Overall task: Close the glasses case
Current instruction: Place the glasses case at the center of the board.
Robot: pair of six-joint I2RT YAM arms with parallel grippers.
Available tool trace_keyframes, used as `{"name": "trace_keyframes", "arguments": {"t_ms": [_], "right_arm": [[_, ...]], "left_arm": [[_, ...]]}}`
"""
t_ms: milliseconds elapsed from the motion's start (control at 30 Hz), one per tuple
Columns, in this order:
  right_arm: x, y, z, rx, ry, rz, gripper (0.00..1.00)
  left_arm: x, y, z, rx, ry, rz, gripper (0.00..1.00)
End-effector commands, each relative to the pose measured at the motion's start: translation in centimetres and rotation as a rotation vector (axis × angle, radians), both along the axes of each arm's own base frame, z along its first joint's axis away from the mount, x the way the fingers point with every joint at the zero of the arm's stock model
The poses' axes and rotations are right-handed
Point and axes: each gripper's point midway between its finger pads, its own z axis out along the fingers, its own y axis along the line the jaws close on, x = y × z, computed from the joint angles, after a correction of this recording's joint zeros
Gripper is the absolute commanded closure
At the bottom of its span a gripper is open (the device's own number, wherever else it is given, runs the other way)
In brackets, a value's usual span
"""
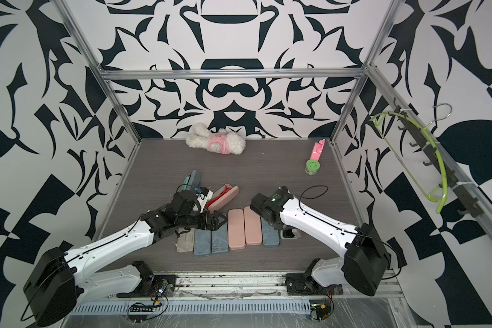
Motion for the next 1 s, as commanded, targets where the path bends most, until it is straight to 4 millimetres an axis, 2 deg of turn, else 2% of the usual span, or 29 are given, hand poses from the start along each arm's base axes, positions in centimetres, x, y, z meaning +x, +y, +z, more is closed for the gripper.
{"name": "trace_keyframes", "arguments": {"t_ms": [0, 100, 500, 767, 967], "right_arm": [[0.2, -0.5, 0.2, -0.071, -0.042, -0.008, 0.92], [0.0, -0.2, -0.4, -0.092, -0.030, 0.008, 0.92], [-0.2, 0.7, -0.7, -0.101, -0.021, 0.045, 0.90], [-0.7, 1.3, -2.3, -0.004, -0.022, 0.035, 0.86], [-0.8, 1.4, -2.3, 0.032, -0.045, 0.033, 0.81]], "left_arm": [[0.1, -0.3, 0.2, -0.011, 0.013, -0.004, 0.00], [0.1, -0.3, 0.1, -0.009, 0.018, -0.003, 0.01], [0.2, -0.6, 0.1, -0.010, 0.030, -0.005, 0.01], [0.3, -0.8, -0.4, -0.003, 0.045, -0.010, 0.01], [0.4, -1.1, -0.6, -0.004, 0.053, -0.015, 0.00]]}}
